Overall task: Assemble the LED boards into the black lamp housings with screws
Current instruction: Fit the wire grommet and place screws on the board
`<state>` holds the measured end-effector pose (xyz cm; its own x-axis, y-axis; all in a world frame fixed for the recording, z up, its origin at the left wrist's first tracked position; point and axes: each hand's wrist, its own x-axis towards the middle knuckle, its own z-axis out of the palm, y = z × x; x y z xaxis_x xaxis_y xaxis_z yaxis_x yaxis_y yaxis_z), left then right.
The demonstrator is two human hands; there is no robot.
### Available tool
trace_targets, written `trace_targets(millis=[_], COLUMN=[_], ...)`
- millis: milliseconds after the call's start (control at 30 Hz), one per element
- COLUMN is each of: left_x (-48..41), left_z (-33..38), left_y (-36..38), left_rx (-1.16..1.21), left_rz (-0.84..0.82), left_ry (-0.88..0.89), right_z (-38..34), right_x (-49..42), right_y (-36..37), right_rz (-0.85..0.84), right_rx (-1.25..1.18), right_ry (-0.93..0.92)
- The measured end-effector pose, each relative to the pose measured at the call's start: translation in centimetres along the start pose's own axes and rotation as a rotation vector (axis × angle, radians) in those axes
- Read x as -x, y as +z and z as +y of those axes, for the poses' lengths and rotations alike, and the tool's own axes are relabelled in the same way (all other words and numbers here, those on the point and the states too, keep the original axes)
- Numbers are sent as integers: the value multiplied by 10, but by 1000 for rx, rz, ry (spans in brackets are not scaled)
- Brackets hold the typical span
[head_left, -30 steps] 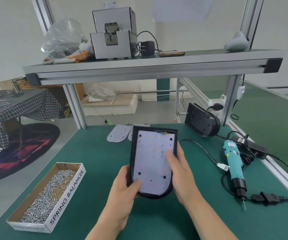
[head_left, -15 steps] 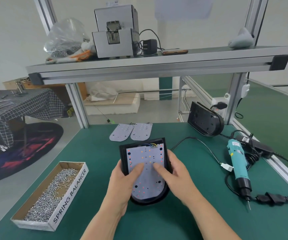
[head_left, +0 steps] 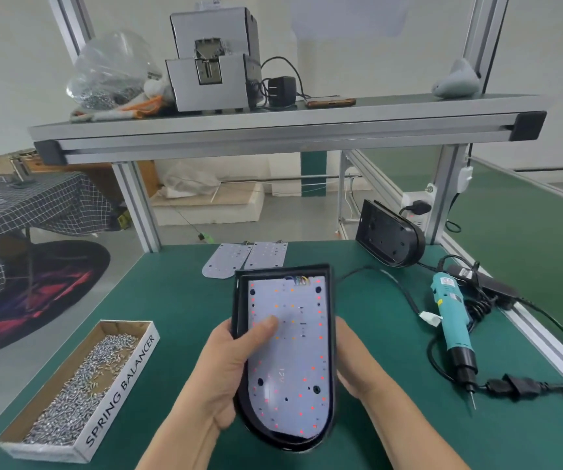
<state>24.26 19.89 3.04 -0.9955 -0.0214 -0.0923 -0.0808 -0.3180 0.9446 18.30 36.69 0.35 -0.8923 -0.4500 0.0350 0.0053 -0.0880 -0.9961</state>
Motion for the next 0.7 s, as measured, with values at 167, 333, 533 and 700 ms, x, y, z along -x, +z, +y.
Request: trace_targets(millis=[167,333,533,700], left_x=[0,-2,-9,-10], left_z=[-5,-13,-15,-20], left_y=[1,-4,-12,-8], left_rx=[5,-9,-157,-457], left_rz=[35,106,236,277], left_ry=[-21,-10,38,103], right_z=[12,19,9,15], right_x=[-6,-4,-10,-11], right_y=[0,-5,-6,-1], right_rz=[99,31,252,303], right_rx=[210,308,-32,164], right_ry=[-23,40,-192,-283])
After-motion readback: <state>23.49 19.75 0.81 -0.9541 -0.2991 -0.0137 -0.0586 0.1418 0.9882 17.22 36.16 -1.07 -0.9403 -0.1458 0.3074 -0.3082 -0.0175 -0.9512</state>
